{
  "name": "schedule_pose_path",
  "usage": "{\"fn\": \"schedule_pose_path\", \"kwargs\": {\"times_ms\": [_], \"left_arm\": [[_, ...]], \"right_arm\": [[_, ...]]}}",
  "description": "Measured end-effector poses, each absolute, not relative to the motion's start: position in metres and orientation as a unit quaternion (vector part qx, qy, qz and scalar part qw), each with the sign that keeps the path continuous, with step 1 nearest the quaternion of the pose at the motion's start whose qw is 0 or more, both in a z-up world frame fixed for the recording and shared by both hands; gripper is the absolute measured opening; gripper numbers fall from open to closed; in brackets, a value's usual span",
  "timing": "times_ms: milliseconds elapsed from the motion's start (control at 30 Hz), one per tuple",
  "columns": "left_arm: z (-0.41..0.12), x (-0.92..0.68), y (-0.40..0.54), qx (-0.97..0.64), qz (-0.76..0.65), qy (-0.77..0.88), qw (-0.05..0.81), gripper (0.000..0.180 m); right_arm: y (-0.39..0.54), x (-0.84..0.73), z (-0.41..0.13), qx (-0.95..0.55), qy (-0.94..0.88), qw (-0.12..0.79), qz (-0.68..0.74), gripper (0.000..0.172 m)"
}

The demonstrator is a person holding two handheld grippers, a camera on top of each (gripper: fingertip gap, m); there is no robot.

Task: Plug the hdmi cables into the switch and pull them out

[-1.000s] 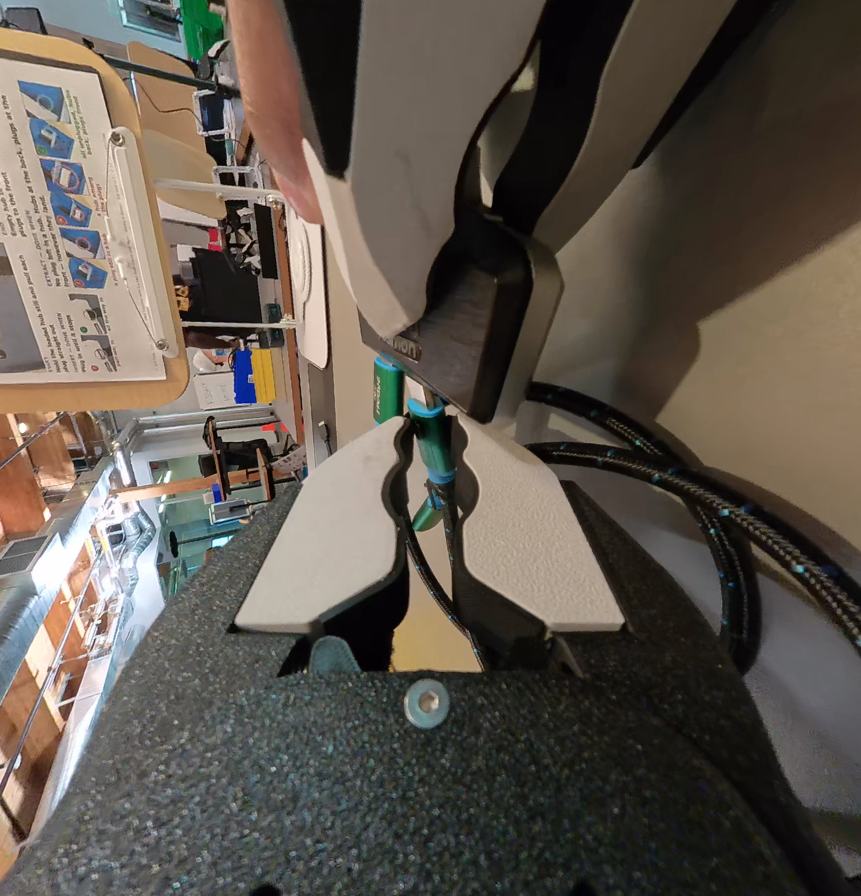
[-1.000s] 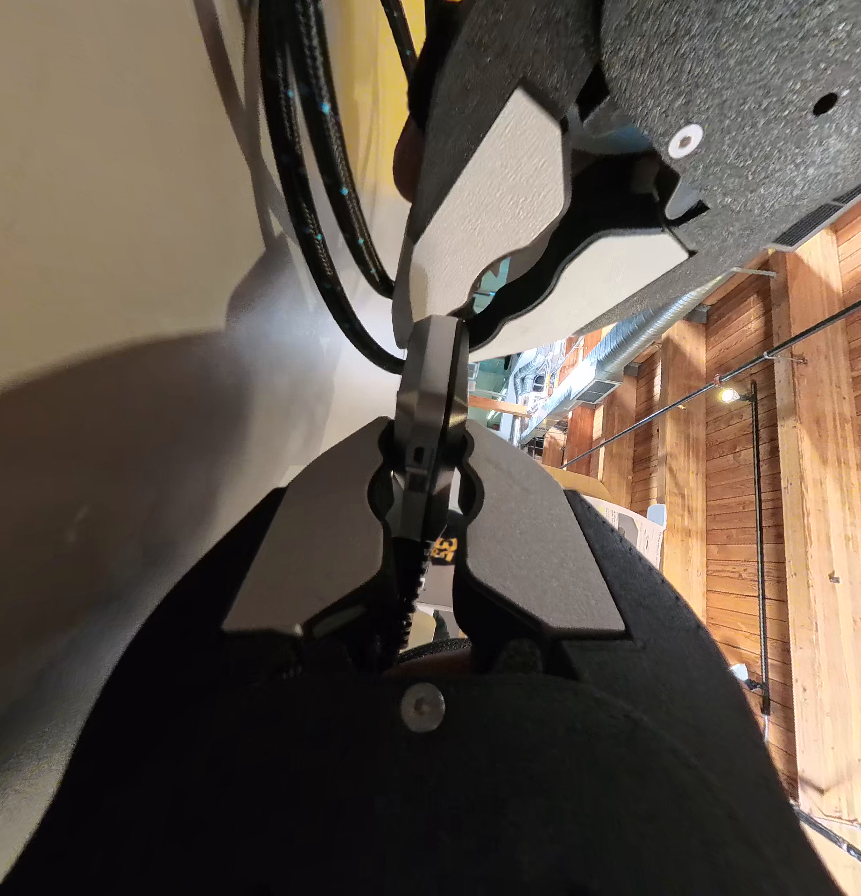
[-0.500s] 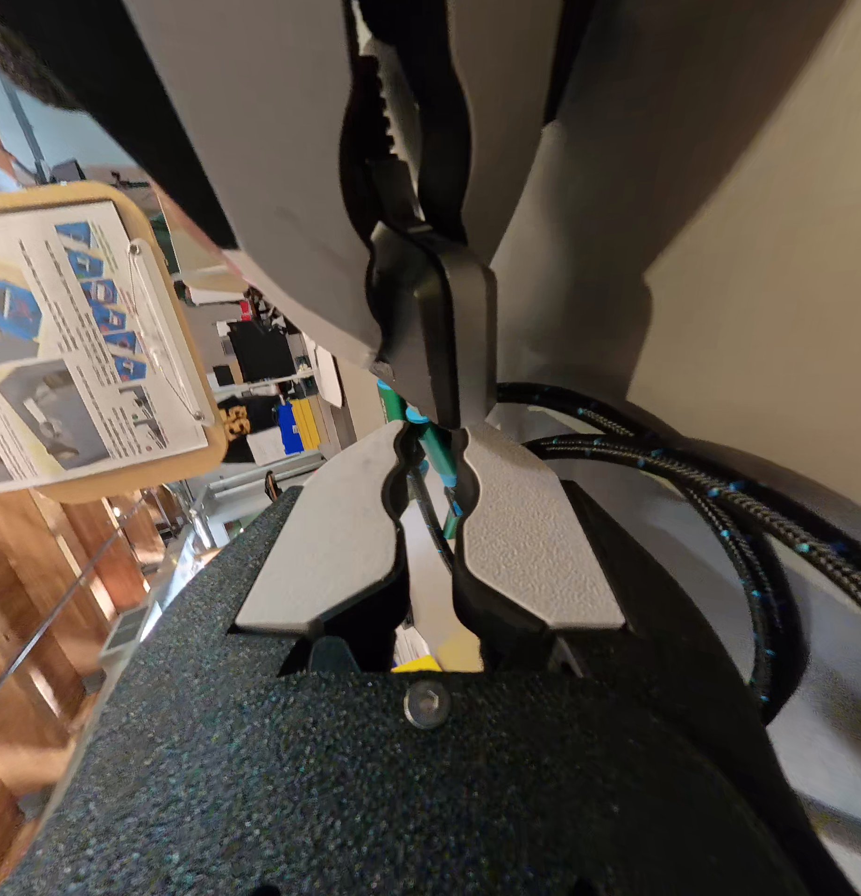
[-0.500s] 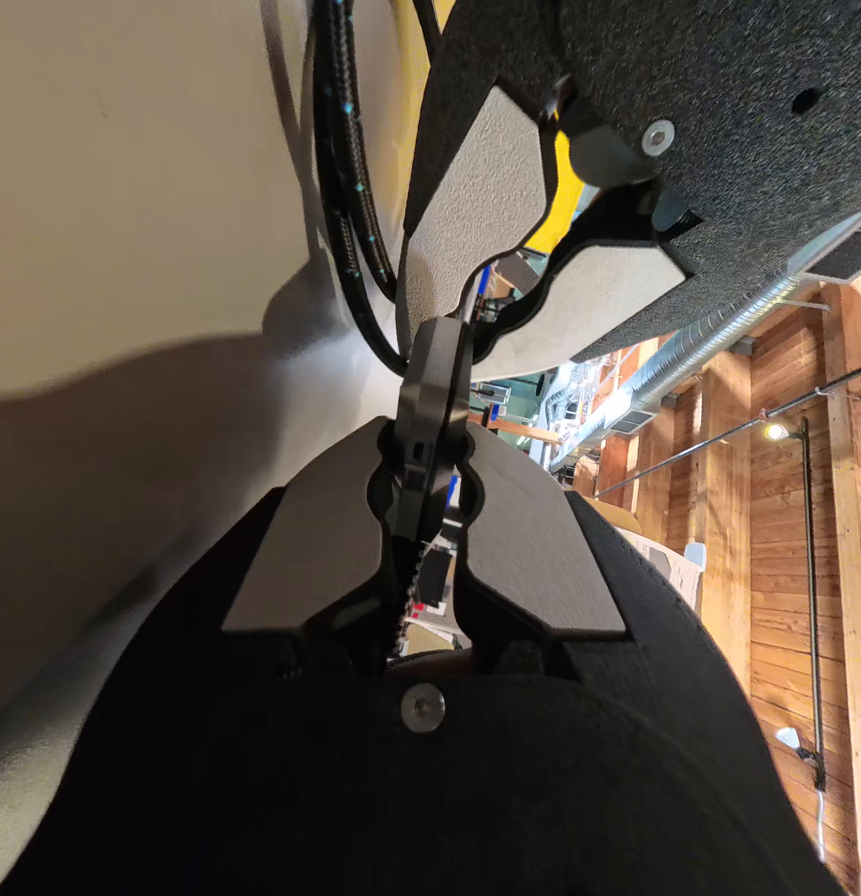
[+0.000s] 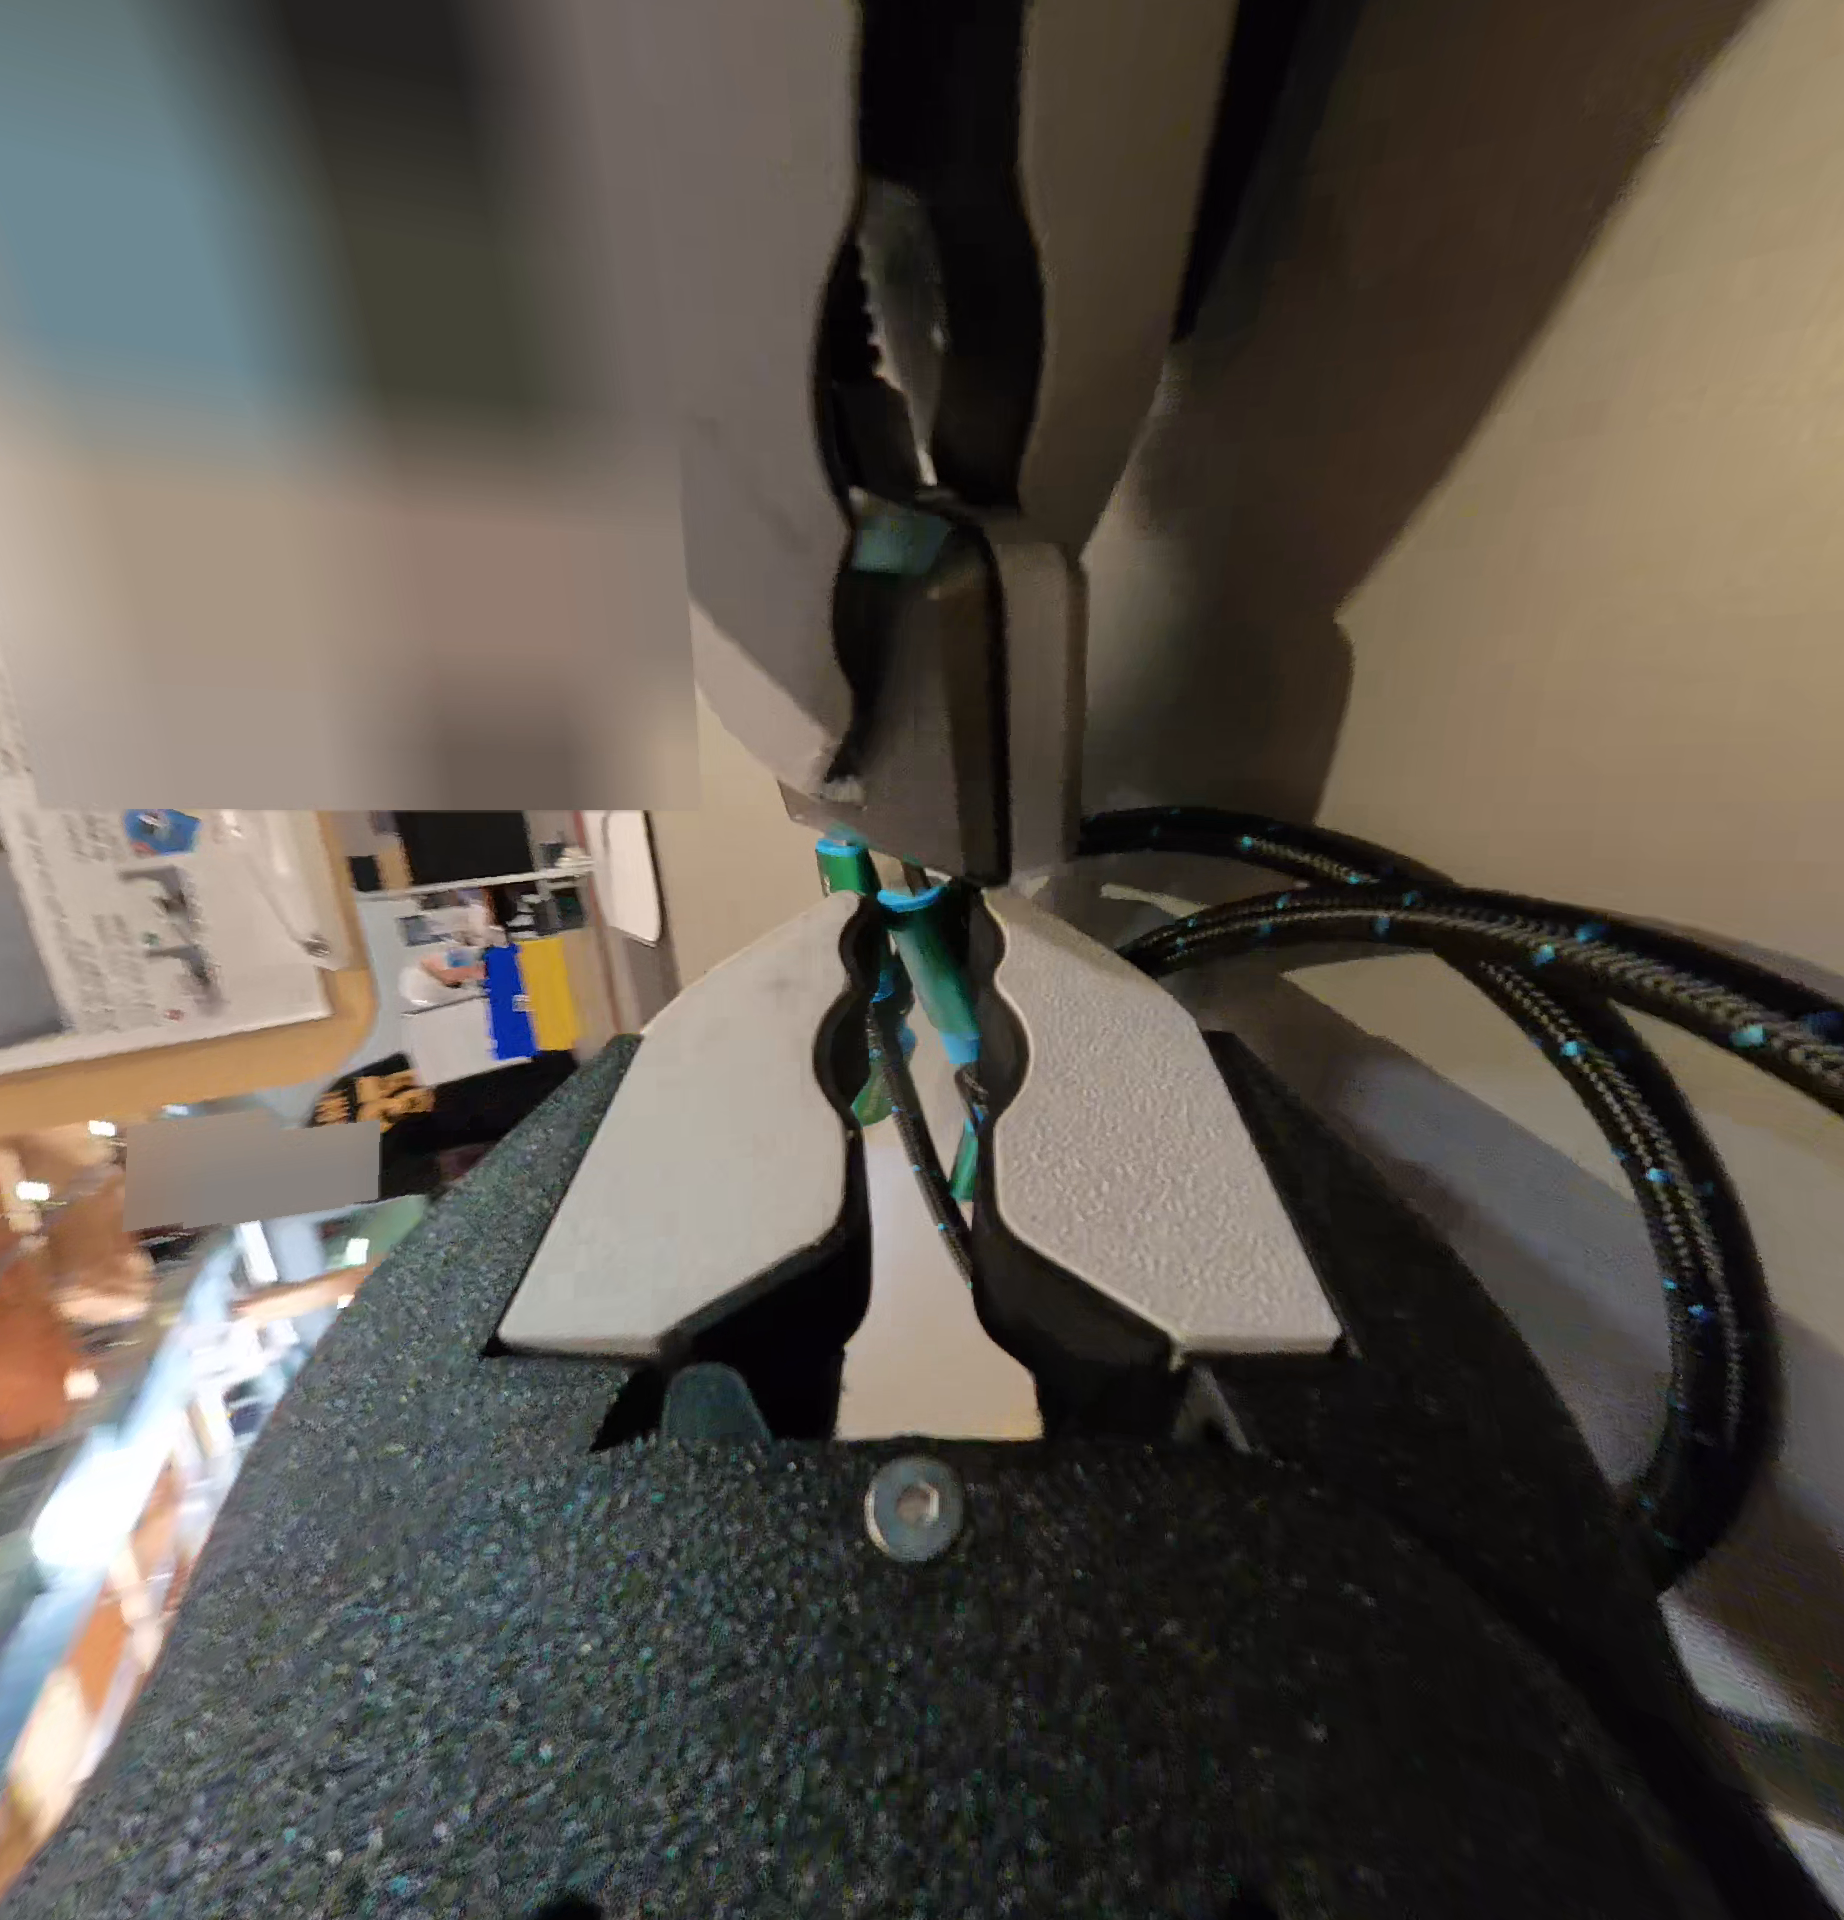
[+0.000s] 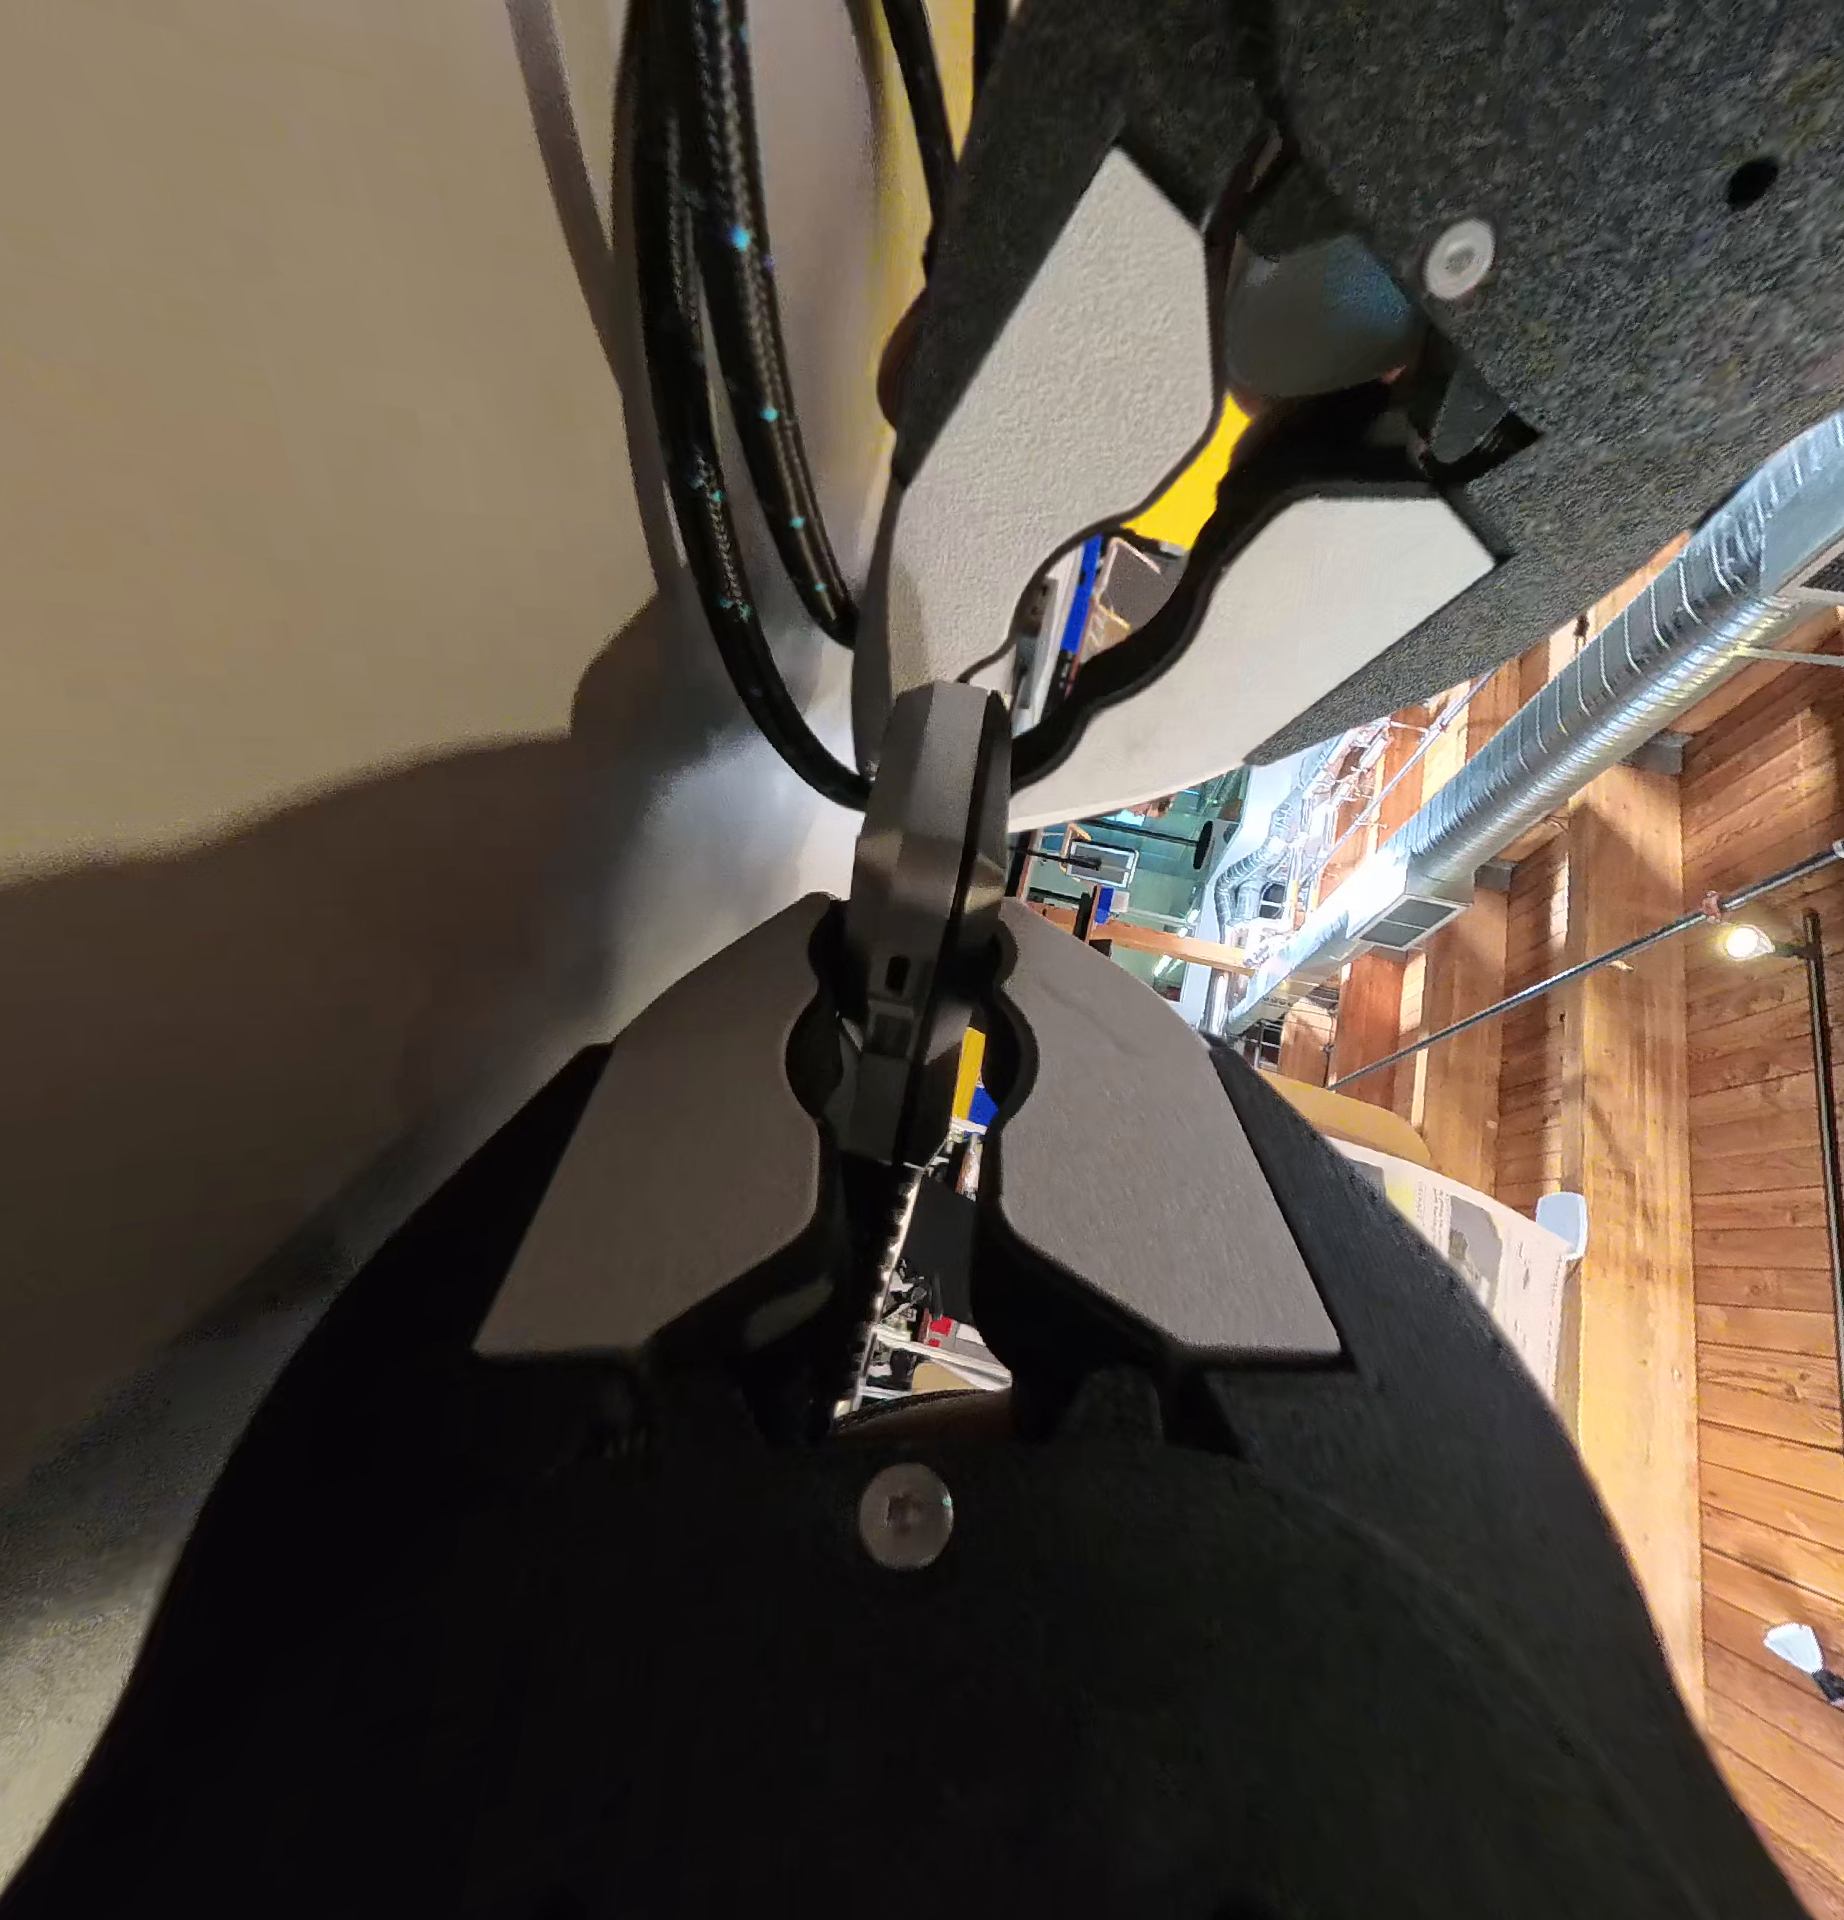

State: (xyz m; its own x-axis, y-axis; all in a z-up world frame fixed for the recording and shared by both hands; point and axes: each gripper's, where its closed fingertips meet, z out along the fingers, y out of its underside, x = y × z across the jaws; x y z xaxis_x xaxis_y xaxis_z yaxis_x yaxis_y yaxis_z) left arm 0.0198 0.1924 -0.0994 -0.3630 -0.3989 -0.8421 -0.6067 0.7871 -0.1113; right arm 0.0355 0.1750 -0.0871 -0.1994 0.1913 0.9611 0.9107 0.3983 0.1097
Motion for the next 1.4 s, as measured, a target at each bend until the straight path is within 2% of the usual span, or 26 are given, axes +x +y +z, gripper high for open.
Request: {"fn": "schedule_pose_path", "kwargs": {"times_ms": [367,467,933,1133,1300,1400], "left_arm": [[-0.089,0.013,0.198,-0.410,0.013,0.792,0.452,0.032],[-0.090,0.008,0.201,-0.421,0.020,0.794,0.438,0.032],[-0.086,-0.011,0.211,-0.372,0.042,0.821,0.431,0.031],[-0.100,-0.015,0.209,-0.341,0.060,0.840,0.418,0.047],[-0.106,-0.004,0.213,-0.322,0.105,0.832,0.439,0.043],[-0.109,0.002,0.212,-0.306,0.113,0.830,0.452,0.027]], "right_arm": [[0.183,0.037,-0.086,-0.413,-0.665,0.492,-0.382,0.022],[0.185,0.036,-0.086,-0.410,-0.662,0.492,-0.389,0.022],[0.190,0.035,-0.083,-0.410,-0.654,0.497,-0.396,0.022],[0.192,0.035,-0.082,-0.415,-0.649,0.503,-0.392,0.022],[0.192,0.032,-0.080,-0.416,-0.645,0.513,-0.386,0.022],[0.192,0.032,-0.080,-0.416,-0.644,0.516,-0.382,0.022]]}}
